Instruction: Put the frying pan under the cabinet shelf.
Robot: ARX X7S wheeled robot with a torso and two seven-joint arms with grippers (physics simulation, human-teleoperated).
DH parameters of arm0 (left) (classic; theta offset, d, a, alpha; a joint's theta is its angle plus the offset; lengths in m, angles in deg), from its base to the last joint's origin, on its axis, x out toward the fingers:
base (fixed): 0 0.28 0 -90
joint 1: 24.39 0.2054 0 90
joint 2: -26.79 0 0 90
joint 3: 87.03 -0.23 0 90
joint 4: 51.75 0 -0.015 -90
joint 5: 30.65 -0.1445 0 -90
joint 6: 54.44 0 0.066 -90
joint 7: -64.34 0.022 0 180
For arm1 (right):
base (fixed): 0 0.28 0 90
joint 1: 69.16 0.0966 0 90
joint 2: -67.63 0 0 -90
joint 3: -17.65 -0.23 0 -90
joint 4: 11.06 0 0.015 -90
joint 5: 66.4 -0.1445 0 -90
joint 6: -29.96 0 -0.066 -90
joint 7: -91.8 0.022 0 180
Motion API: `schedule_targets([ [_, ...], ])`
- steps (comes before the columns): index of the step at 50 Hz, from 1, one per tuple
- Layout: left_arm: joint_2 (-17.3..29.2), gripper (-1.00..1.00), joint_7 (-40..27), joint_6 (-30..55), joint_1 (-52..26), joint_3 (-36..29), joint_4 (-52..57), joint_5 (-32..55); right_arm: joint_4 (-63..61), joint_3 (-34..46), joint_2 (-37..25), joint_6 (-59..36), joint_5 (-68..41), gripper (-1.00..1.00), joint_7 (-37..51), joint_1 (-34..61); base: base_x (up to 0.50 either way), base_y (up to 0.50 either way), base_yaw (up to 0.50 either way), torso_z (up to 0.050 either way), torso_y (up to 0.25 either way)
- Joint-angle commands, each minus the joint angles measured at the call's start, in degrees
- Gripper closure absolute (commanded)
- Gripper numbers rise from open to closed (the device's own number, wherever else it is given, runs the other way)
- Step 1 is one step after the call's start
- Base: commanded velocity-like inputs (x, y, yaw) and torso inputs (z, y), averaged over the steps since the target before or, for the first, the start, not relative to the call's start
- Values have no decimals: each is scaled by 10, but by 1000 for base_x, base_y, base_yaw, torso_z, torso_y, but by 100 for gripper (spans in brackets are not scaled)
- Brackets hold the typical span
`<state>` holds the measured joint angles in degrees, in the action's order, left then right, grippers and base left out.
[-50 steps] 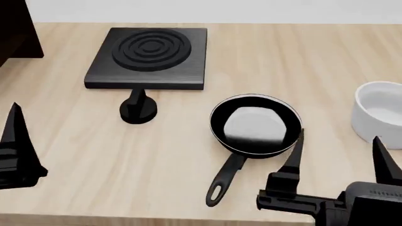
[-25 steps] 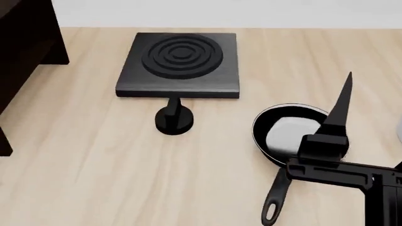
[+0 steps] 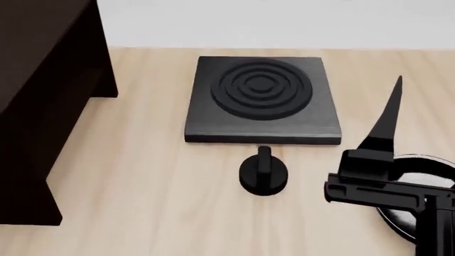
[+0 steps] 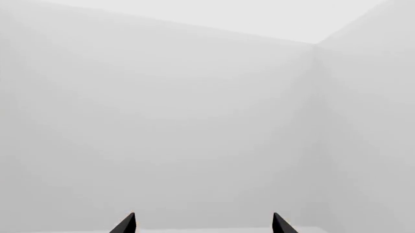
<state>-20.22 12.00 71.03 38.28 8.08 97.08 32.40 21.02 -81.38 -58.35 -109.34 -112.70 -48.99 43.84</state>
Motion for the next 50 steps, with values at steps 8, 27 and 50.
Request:
schedule_targets([
  [8,17,-100,-13,-21,-1,-16,2,2,5,12,-18,11,8,-100,12,-11,479,236,0,0,0],
  [27,27,-100,-18,-38,-1,-28,-1,-3,16,5,-17,19,-3,-100,32,-17,394,278,0,0,1],
  [50,102,-100,-56,-128,-4,-52,8,15,172,-47,-240,-159,-510,-100,263,231,0,0,0,0,0],
])
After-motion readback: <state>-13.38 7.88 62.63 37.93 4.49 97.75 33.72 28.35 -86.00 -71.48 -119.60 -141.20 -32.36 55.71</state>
